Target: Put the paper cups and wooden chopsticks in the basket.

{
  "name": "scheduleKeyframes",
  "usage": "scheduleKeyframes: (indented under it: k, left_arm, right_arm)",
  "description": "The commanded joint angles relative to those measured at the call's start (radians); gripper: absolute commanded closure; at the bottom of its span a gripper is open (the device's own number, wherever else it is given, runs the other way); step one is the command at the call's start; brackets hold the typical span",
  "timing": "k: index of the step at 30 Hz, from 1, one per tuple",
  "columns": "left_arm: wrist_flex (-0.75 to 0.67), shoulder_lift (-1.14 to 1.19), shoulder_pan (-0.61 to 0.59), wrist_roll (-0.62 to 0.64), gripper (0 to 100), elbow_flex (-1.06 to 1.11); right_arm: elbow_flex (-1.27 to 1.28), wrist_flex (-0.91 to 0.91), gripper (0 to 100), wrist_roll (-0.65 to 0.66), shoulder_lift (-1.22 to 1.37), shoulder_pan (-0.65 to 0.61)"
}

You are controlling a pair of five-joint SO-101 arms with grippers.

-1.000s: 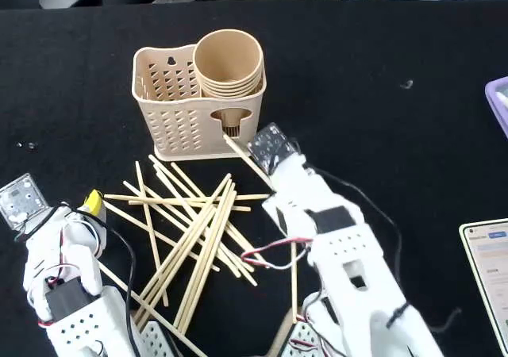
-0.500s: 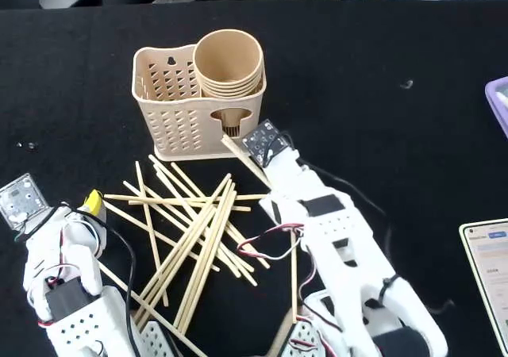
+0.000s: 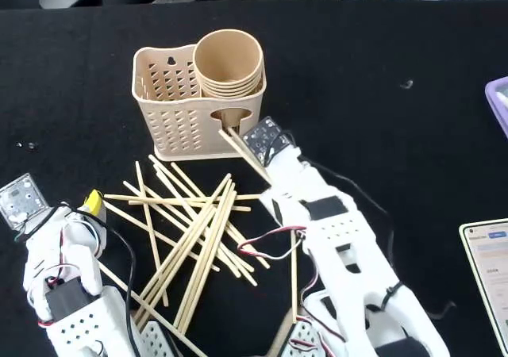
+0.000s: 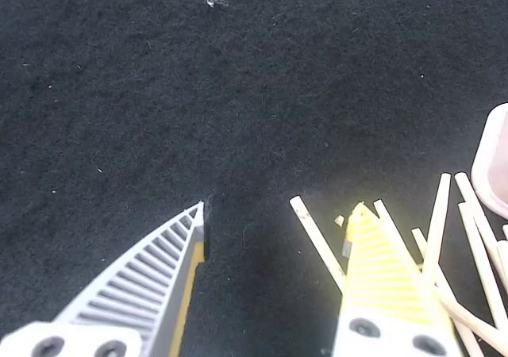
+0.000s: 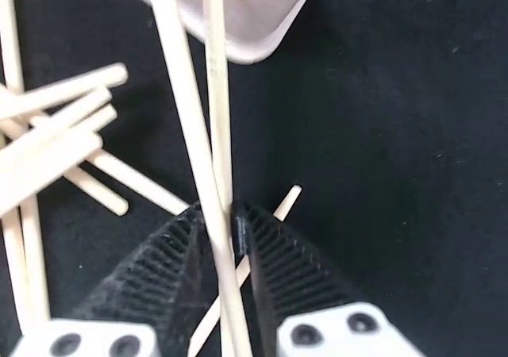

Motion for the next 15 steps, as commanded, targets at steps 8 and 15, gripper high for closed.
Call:
scheduleKeyframes:
  k: [8,15]
  left_arm:
    - [-0.002,-0.006,-0.001,0.0,72,-0.01]
    - [0.0,-0.006,-0.001,0.0,72,-0.01]
  right_arm:
    - [-0.031,0.054,98.8,-0.006,-0.084,-0.006]
    - [-0.189,0.311,98.8,-0.002,-0.09,-0.015]
